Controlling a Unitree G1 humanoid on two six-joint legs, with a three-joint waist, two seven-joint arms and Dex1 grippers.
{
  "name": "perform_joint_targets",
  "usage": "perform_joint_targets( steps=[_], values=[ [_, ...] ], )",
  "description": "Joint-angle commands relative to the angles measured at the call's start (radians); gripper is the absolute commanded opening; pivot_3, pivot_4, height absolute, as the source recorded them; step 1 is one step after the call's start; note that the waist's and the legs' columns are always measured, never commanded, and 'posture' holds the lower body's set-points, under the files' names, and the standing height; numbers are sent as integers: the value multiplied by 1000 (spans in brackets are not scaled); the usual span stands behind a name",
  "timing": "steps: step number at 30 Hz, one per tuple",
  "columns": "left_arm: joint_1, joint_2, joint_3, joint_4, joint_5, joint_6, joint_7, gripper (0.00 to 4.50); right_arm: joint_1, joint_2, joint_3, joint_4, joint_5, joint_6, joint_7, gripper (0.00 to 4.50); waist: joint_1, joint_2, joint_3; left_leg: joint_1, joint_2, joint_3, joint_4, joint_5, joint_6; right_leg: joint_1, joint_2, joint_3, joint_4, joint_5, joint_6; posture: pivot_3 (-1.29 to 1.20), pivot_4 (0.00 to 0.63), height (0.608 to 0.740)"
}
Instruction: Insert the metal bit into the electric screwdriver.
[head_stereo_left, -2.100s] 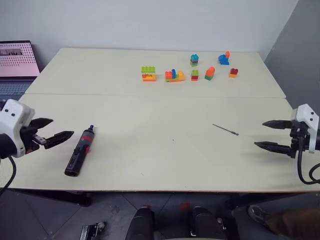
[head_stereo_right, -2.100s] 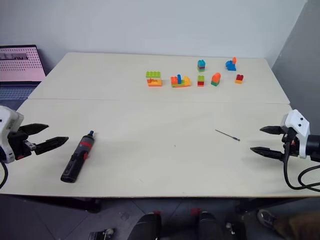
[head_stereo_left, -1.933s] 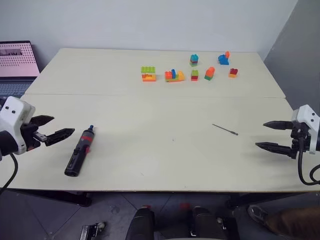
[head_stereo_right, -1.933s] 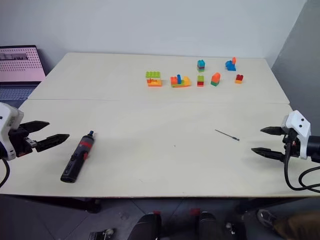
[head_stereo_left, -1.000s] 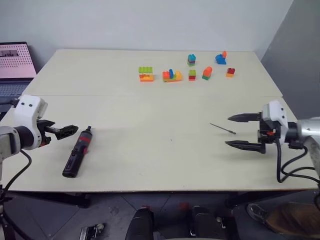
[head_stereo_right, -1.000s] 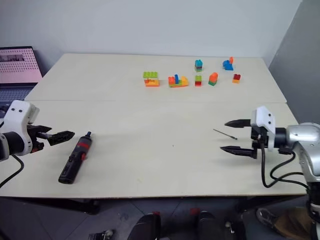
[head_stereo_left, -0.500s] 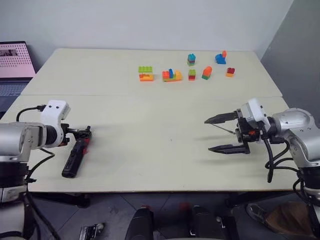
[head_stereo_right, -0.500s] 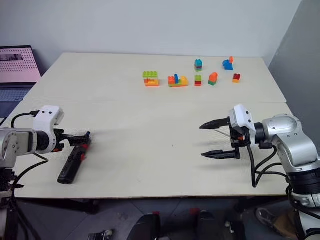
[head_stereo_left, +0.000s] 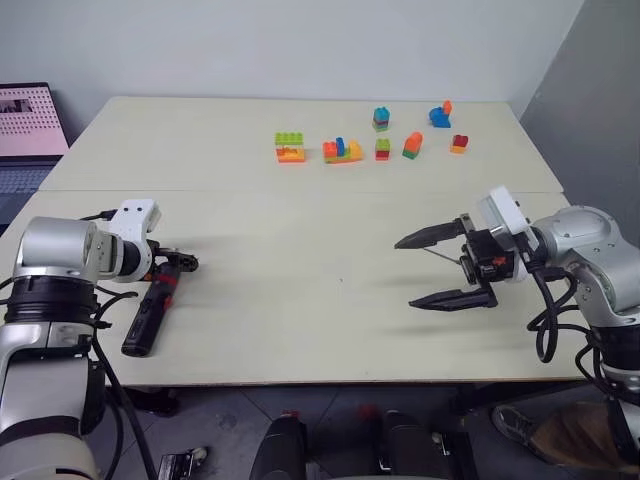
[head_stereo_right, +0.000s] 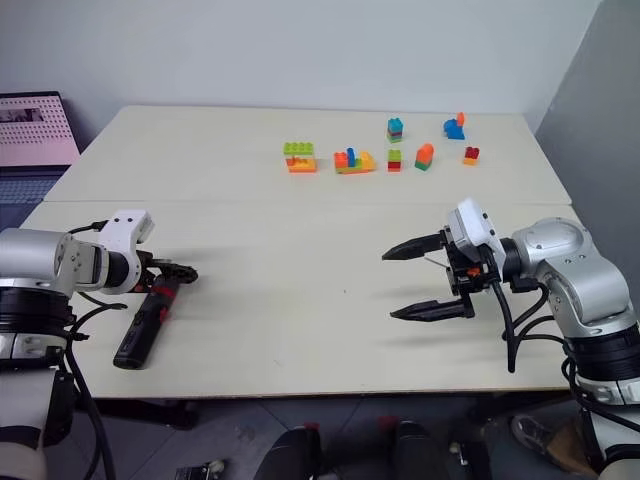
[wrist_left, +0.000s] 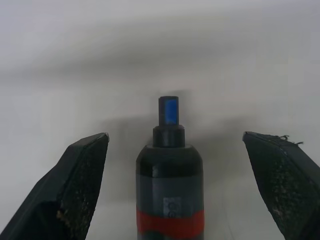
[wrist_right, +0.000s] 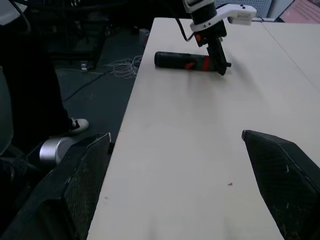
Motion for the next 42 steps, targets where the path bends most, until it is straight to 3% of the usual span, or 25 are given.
perform_joint_targets(
  steps=[1, 15, 22, 28, 34, 36, 42],
  values=[
    [-46, 3, -9, 29, 30, -19, -9, 4500, -19, -3, -16, -33, 25, 9, 7, 4430, 0, 0, 0, 0, 0, 0, 0, 0, 0, 0, 0, 0, 0, 0, 0, 0, 150, 740],
    [-35, -1, -20, 44, 41, 7, -29, 4500, -9, -7, -21, -40, 15, 3, -3, 4430, -1, 0, 0, 0, 0, 0, 0, 0, 0, 0, 0, 0, 0, 0, 0, 0, 150, 740],
    [-44, -7, -40, 67, 57, -12, -40, 3170, -3, -9, -20, -41, 5, -3, -11, 4500, -1, 0, 0, 0, 0, 0, 0, 0, 0, 0, 0, 0, 0, 0, 0, 0, 150, 740],
    [-36, -8, -41, 58, 64, -44, -62, 1660, 14, -17, -30, -54, 4, 1, -24, 4500, 0, 0, 0, 0, 0, 0, 0, 0, 0, 0, 0, 0, 0, 0, 0, 0, 150, 740],
    [6, 18, -76, -97, 50, -118, -157, 1629, 45, -35, -52, -83, 19, 22, -45, 4500, 3, 0, 0, 0, 0, 0, 0, 1, -1, 0, 0, 0, 0, 0, 0, 0, 150, 740],
    [42, 22, -88, -250, 38, -186, -200, 1629, 70, -54, -82, -102, 31, 38, -65, 4500, 3, 0, 0, -1, 0, 0, 0, 1, -2, 0, 0, 0, 0, 0, 0, 0, 150, 740],
    [56, -98, -46, -548, -52, -227, -223, 1629, 138, -108, -170, -156, 60, 82, -128, 4500, 23, -3, 2, -3, -1, -1, 1, 1, -2, 0, -1, 0, -1, 1, -1, 0, 150, 740]
  ],
)
